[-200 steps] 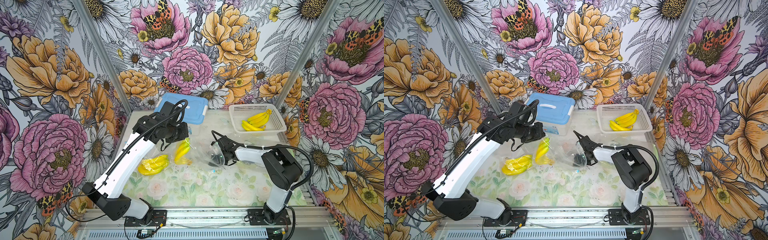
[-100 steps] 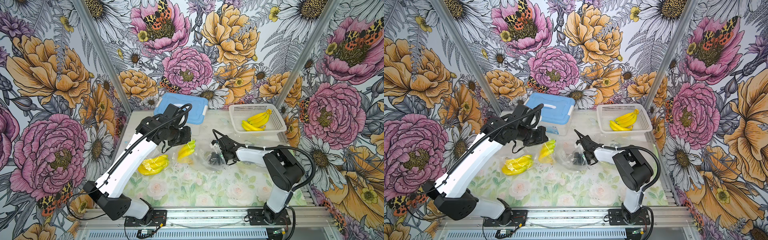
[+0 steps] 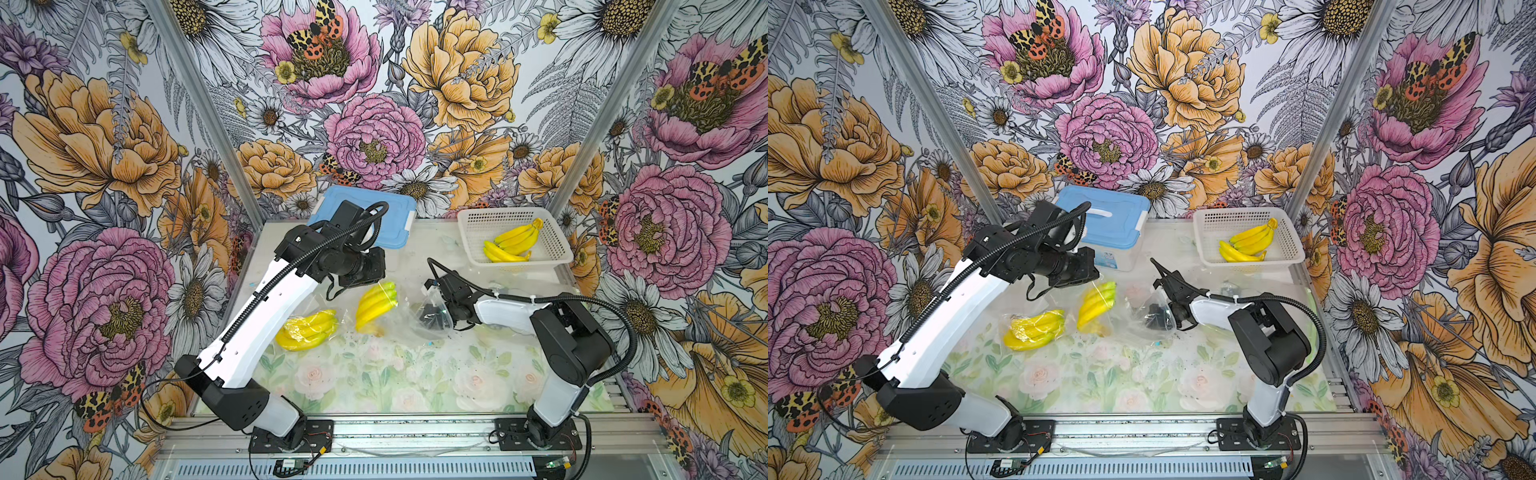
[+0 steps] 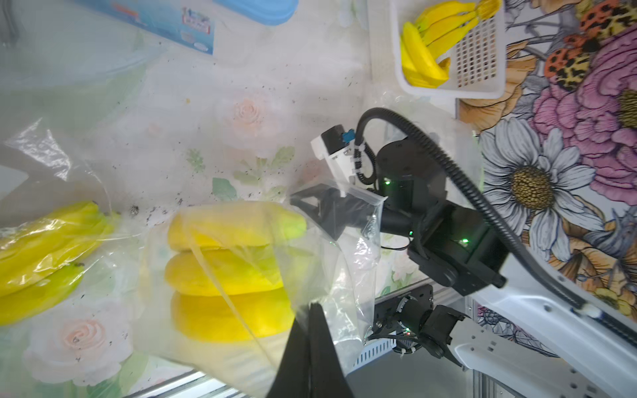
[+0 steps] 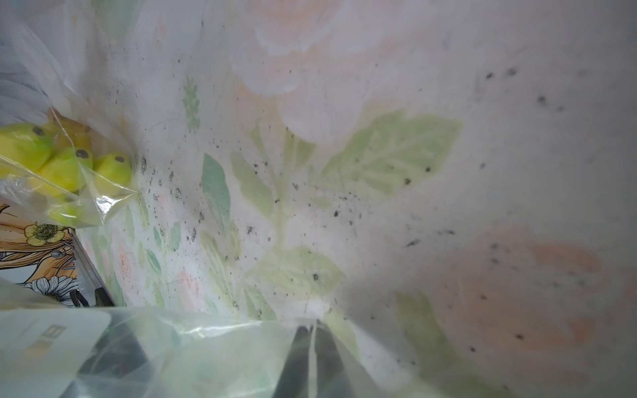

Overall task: Open the zip-top bag and take out the banana
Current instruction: Adjust the zipper food storage bag at the center of the board.

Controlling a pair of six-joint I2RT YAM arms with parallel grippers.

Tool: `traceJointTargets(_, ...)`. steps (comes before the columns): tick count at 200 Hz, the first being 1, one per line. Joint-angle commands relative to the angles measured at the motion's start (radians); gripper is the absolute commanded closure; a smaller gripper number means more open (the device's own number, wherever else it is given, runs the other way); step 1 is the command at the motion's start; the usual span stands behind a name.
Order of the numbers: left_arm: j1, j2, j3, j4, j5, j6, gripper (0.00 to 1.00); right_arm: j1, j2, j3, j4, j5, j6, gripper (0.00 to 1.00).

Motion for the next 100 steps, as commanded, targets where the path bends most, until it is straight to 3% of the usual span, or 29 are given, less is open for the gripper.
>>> traceJointTargets(1, -0.051, 0.016, 0.199, -0.022, -0.071, -0.005, 1.0, -0.008, -0.042, 0.006, 0.026, 0.008, 0.015, 0.9)
traceJointTargets(9, -0.026, 0.024, 0.174, -0.081, -0.095, 0.026, 1.0, -0.007, -0.051, 0.001, 0.028, 0.019, 0.018, 0.9)
traceJointTargets(21, 0.007, -0.026, 0.036, 0.007, 0.053, -0.037, 1.0, -0.008, -0.052, 0.005, 0.027, 0.011, 0.018, 0.9)
traceJointTargets(30, -0.064, -0.035, 0.094, 0.044, -0.043, -0.05, 1.0, -0.007, -0.065, 0.007, 0.03, 0.005, 0.013, 0.9)
traceJointTargets(42, -0.017, -0.012, 0.12, -0.047, -0.038, -0.006, 1.0, -0.007, -0.106, -0.012, 0.082, -0.001, 0.028, 0.89)
traceJointTargets(67, 0.07, -0.147, -0.2, 0.07, 0.044, -0.016, 1.0, -0.012, -0.182, -0.05, 0.246, -0.07, 0.086, 0.87)
traceJointTargets(83, 0.127, -0.188, -0.265, 0.109, 0.058, -0.023, 1.0, -0.022, -0.207, -0.079, 0.327, -0.117, 0.139, 0.76)
traceJointTargets(100, 0.143, -0.178, -0.244, 0.109, 0.07, -0.006, 1.0, -0.041, -0.218, -0.119, 0.374, -0.165, 0.198, 0.66)
